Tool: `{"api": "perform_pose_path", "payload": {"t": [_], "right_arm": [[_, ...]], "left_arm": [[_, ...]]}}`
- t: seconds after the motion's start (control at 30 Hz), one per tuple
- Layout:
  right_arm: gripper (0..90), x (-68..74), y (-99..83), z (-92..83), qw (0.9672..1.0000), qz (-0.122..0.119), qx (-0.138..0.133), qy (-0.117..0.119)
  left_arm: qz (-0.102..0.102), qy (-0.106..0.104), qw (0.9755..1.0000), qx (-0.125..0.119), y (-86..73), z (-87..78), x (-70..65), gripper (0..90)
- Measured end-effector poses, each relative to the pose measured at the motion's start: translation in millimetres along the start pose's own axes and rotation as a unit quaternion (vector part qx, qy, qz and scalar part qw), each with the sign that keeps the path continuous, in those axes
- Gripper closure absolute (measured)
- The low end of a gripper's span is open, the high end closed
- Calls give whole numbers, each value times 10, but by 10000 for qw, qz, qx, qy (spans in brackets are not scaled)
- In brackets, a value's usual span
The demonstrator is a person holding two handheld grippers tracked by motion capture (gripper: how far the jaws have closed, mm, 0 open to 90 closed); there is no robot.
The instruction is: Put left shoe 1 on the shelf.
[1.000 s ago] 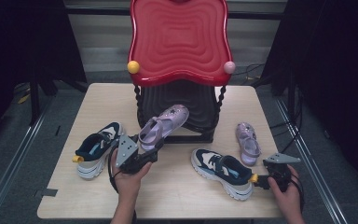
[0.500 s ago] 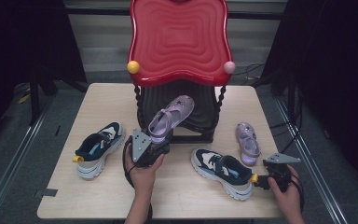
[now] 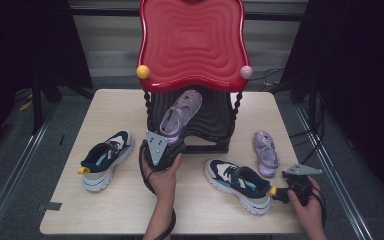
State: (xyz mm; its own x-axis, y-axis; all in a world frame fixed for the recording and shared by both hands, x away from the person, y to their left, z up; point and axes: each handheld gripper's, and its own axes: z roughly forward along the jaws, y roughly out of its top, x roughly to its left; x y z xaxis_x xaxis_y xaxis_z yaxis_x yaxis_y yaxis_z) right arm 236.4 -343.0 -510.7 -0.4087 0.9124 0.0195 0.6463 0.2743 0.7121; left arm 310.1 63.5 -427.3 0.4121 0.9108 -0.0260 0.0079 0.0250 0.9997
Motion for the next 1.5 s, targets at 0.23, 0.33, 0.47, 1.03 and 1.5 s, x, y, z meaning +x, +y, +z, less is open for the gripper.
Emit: {"api": "perform_pose_path", "payload": {"t": [0.23, 0.33, 0.47, 1.03, 1.5], "right_arm": [[103, -3, 0, 1, 10000, -19, -5, -1], [103, -2, 0, 0, 10000, -10, 2, -1], [103, -3, 0, 1, 10000, -18, -5, 0], [103, 0, 0, 1, 10000, -23, -6, 23], [103, 3, -1, 1, 10000, -31, -9, 35]], "left_arm": [[-47, 205, 9997, -106, -14, 122, 22, 370], [-162, 292, 9993, -191, -27, 162, 23, 370], [-210, 384, 9988, -204, -37, 210, 17, 371], [-450, 857, 9950, -247, -125, 459, -69, 370], [-206, 1388, 9899, -221, -119, 735, -199, 370]]}}
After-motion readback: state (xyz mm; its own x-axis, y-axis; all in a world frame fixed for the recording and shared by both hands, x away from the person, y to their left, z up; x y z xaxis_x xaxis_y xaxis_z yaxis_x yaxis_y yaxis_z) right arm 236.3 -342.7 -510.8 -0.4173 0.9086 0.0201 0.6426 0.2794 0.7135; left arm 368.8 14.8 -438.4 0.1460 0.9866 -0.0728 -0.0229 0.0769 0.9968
